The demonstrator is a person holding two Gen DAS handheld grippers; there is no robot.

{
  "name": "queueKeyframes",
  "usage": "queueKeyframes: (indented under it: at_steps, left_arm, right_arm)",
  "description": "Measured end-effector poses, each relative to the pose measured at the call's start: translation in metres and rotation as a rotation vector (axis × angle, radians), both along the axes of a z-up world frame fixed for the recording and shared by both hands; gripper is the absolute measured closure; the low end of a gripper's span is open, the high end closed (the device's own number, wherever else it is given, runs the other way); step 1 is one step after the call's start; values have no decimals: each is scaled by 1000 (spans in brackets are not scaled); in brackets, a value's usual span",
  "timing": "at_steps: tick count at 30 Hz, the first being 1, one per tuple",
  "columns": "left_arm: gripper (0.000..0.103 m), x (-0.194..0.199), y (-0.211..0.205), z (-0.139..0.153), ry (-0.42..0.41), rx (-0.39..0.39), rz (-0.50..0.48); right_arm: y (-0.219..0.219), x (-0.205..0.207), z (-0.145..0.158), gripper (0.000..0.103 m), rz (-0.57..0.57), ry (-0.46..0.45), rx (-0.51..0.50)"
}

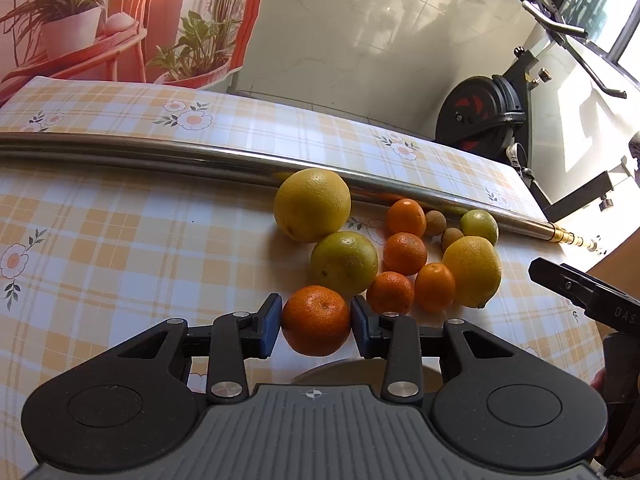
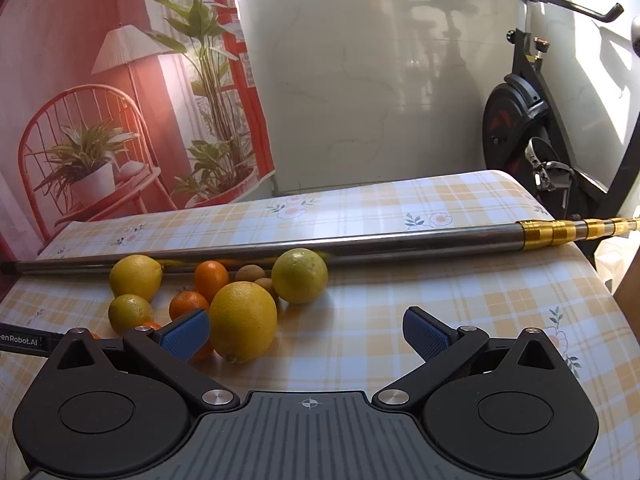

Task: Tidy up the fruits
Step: 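Grasp a tangerine with the left gripper while the right gripper grasps a green-yellow citrus, then carry the tangerine and green-yellow citrus over the white plate with both grippers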

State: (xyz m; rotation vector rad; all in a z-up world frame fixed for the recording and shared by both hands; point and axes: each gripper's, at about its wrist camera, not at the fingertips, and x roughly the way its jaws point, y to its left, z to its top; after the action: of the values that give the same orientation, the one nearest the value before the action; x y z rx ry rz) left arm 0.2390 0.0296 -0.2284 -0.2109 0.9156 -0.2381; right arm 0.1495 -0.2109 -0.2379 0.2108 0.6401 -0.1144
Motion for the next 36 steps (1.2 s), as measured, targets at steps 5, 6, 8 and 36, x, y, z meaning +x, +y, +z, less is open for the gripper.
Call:
queueKeyframes:
  at_steps: [5,6,8,36]
  left_arm:
    - [64,-9,-9,16,-100,53,3]
    - [64,-12,-11,20,-118,62,-2]
    - [64,-17,-10,25,-145,74,-9]
    - [63,-66,12,38,-188,84,-33]
  right_arm:
    - [-12,34,-3,6,-3,-12,33]
    - [-16,41,-3,6,-9,-24,54]
    - [-24,55,-4,12,-17,-43,110]
    - [-20,51,-17,59,-86,-49,260]
